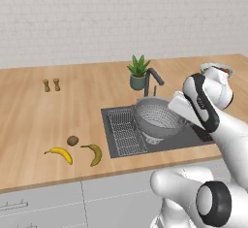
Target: Put the colander in the sink, put the kiwi, banana, banana in the colander, and turn on the sink faucet and pour water over the colander.
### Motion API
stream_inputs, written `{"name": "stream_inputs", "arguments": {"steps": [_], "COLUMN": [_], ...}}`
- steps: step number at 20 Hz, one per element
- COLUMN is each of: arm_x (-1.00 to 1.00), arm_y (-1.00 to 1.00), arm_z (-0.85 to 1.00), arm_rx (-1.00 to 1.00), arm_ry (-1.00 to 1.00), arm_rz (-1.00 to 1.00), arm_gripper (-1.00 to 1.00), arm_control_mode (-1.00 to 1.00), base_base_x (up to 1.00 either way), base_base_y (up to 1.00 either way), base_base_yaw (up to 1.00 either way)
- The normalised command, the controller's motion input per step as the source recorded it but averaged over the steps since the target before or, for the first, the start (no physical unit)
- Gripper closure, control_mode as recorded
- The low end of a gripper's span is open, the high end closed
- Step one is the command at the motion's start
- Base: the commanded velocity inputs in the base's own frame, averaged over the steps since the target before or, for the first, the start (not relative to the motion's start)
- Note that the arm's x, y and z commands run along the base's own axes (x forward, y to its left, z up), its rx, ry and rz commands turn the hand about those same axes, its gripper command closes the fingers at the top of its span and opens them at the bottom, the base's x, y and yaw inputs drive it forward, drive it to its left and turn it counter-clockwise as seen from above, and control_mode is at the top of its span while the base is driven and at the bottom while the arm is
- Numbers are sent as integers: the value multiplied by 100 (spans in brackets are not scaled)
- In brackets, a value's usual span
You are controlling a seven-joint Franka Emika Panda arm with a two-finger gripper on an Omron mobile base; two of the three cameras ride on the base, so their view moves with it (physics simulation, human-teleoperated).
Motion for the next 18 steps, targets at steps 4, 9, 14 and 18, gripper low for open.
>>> {"name": "stream_inputs", "arguments": {"steps": [4,9,14,18], "arm_x": [46,52,42,33], "arm_y": [-97,-84,-37,0], "arm_z": [-23,-30,-44,-50], "arm_rx": [0,0,0,0], "arm_ry": [15,10,-3,-8], "arm_rz": [0,0,9,10], "arm_gripper": [100,100,100,100], "arm_control_mode": [-100,-100,-100,-100], "base_base_x": [0,0,0,0], "base_base_y": [0,0,0,0], "base_base_yaw": [0,0,0,0]}}
